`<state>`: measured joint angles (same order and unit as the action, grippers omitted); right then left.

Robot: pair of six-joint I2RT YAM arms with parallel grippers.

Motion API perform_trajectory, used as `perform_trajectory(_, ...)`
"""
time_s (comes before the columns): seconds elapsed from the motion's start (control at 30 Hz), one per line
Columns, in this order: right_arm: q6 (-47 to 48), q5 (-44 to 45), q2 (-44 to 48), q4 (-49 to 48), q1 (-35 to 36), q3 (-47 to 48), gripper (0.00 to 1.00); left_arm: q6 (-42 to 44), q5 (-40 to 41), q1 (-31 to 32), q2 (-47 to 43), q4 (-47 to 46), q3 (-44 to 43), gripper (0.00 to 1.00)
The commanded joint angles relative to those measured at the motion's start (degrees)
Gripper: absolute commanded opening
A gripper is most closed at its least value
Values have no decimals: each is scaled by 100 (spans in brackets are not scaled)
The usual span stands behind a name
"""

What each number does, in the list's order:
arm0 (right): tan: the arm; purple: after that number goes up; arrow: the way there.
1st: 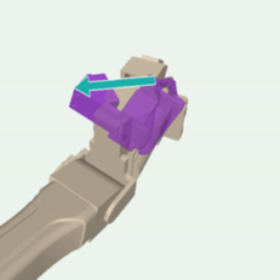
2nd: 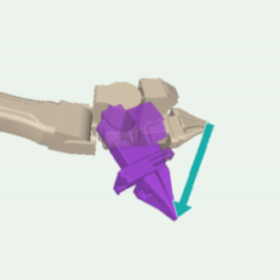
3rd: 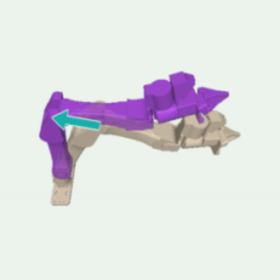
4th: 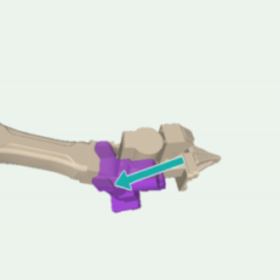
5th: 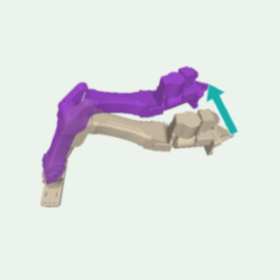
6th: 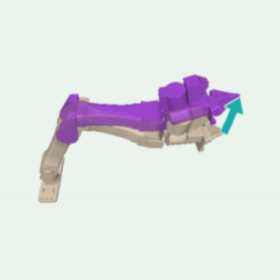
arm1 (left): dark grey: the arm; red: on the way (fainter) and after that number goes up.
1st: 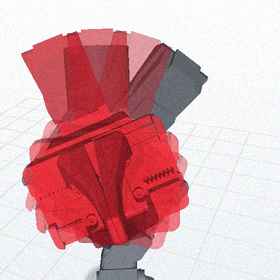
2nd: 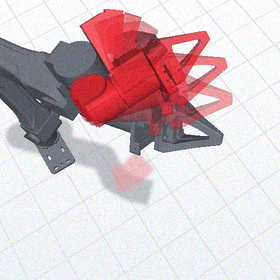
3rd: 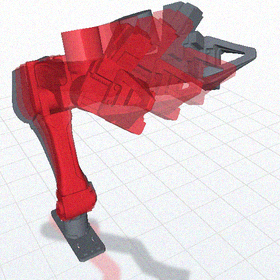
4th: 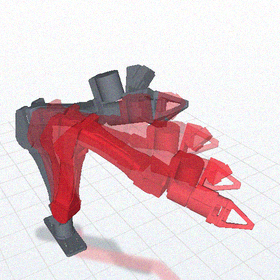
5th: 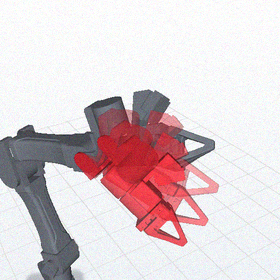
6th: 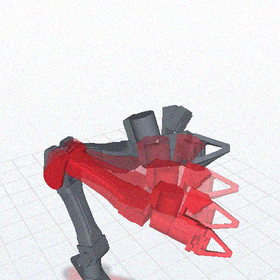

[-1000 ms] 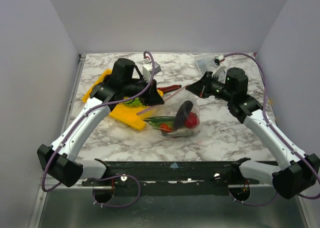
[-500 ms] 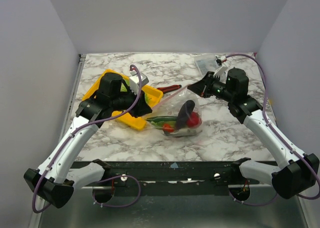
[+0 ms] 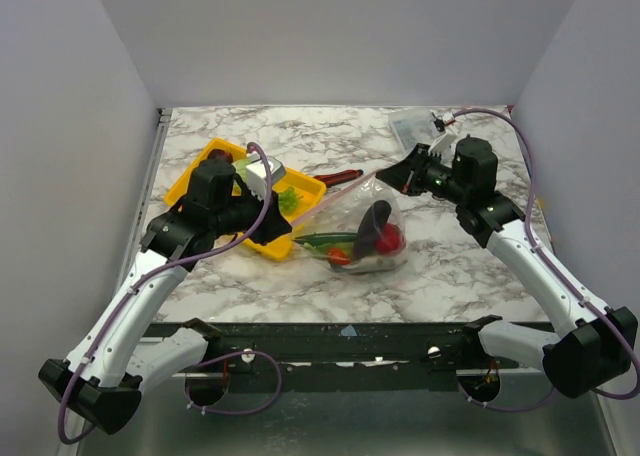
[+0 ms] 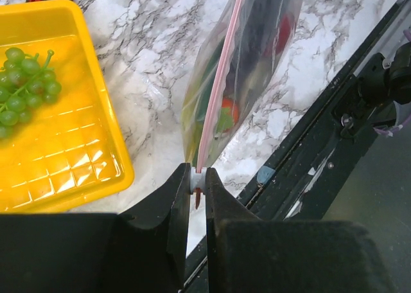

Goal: Place the food in the zip-top bag and seal the zipper
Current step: Zip the zipper food storage bag at the center of the board, then place the zipper food storage bag at the center of the board.

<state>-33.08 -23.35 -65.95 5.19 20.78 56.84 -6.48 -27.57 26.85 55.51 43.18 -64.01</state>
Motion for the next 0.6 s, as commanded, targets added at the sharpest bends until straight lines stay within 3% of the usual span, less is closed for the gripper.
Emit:
perform_trajectory(0.0, -19, 491, 29, -316, -184, -75, 0, -27, 448, -57, -287, 607, 167, 12)
perform_trajectory(0.13, -58, 692, 23, -163, -183, -62, 0, -69, 537, -57, -313, 537, -13, 29)
perform_trajectory(0.3, -49, 1708, -97, 653, -225, 174, 0, 22, 1575, -62, -345, 503, -763, 55)
perform_trajectory(0.4, -154, 2085, -344, 1114, -383, 312, 0, 174, 1828, -57, -463, 333, -969, 59)
perform_trajectory(0.57, -196, 3134, -349, 1552, -530, 94, 0, 217, 1500, -57, -694, 192, -955, 59)
